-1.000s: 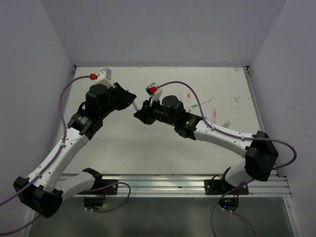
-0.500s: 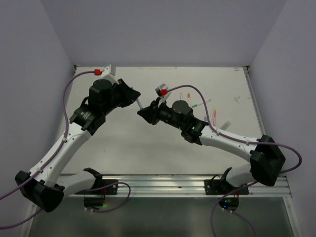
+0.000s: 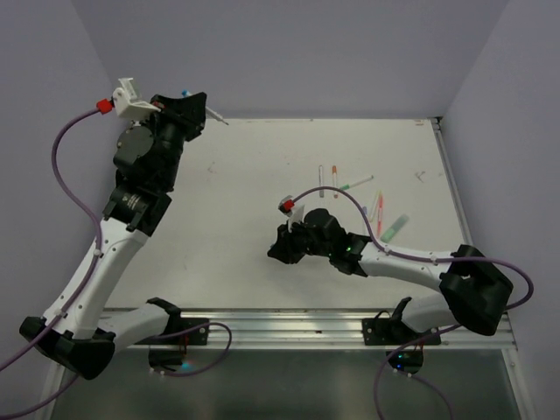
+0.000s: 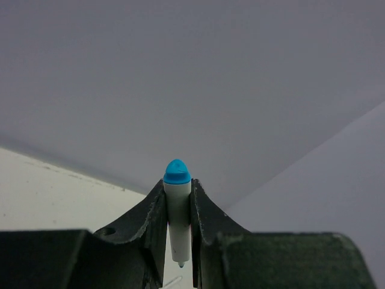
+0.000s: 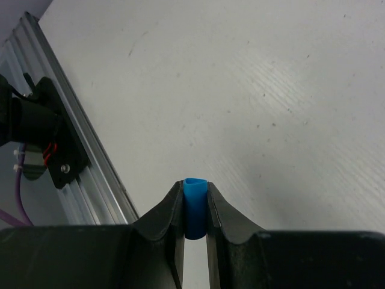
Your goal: Open the pen caps
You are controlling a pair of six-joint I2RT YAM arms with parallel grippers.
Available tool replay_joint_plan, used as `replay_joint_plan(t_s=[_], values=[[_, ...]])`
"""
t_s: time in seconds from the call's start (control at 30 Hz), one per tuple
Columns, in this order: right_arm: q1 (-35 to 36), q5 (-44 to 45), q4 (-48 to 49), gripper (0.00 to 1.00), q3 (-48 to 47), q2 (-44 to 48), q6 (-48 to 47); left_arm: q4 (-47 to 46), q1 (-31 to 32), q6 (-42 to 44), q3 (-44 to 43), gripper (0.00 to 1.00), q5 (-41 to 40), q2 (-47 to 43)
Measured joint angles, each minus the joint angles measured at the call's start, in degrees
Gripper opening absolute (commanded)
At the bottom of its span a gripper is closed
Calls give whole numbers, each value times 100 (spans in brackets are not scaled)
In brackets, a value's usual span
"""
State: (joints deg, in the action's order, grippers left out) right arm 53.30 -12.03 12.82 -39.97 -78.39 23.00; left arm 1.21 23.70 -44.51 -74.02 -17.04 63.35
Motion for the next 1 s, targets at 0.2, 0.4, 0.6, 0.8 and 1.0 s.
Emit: replay_joint_plan(t_s=[0.2,0.4,0.6,0.8,1.0], values=[[-2,-59,-79,0,149,9,101,-229,4,190,-68,0,-284,15],[0,223,-232,0,155,173,146,367,4,656,-83,0,-293,595],[-4,551,-468,0,120,240,162,1434,-13,1178,-168,0,-173,1727],[-4,671,-605,0,-44,181,162,2269,-170,1569,-566,0,133,3008],[-4,708,-787,0,-407,-214,144,2629,-616,1729,-1080,0,638,4203]])
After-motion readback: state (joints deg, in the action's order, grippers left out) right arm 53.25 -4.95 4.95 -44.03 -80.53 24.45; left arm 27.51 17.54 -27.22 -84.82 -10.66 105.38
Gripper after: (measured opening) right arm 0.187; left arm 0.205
